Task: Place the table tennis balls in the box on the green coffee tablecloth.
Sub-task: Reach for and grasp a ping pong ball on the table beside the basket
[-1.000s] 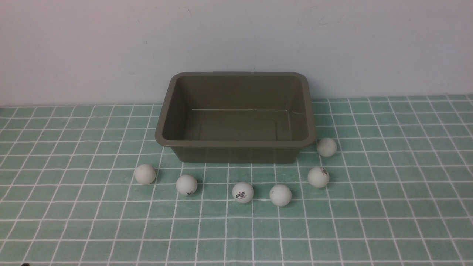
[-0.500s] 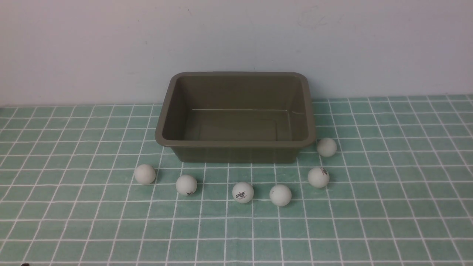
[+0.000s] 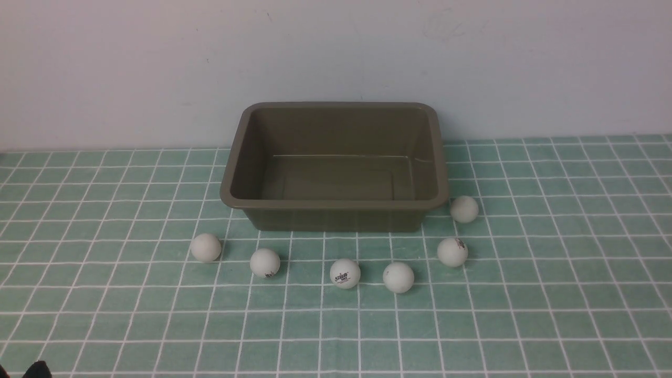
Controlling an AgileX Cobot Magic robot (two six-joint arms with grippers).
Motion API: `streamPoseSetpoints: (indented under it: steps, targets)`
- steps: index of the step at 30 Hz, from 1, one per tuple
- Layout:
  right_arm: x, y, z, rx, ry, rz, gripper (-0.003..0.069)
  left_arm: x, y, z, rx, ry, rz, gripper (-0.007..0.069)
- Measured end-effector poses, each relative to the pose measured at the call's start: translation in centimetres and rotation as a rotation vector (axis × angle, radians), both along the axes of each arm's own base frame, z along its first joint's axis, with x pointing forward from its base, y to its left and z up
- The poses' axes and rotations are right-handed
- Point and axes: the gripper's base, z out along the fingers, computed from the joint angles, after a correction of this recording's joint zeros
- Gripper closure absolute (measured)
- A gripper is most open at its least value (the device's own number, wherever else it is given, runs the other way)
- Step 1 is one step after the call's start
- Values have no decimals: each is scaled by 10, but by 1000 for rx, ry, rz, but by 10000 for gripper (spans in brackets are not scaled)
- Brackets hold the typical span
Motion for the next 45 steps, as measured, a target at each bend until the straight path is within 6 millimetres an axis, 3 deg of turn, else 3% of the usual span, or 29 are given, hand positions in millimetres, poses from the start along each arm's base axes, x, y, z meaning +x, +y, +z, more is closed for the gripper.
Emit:
streamPoseSetpoints:
  steps: [11,17,24,29,37,45]
  targets:
    - [0,0,0,4,0,3,675,2,-4,8,-288,-91,7,336]
    - [0,0,0,4,0,3,675,2,-6,15,-548,-150,16,336]
    - [0,0,0,4,0,3,675,2,-6,18,-672,-185,29,336]
    - [0,0,0,4,0,3,675,2,-7,17,-609,-173,6,336]
    - [0,1,-1,3,7,6,675,2,-12,15,-310,-148,-88,336]
    - [0,1,-1,19,16,15,675,2,-14,18,-333,-175,-108,336]
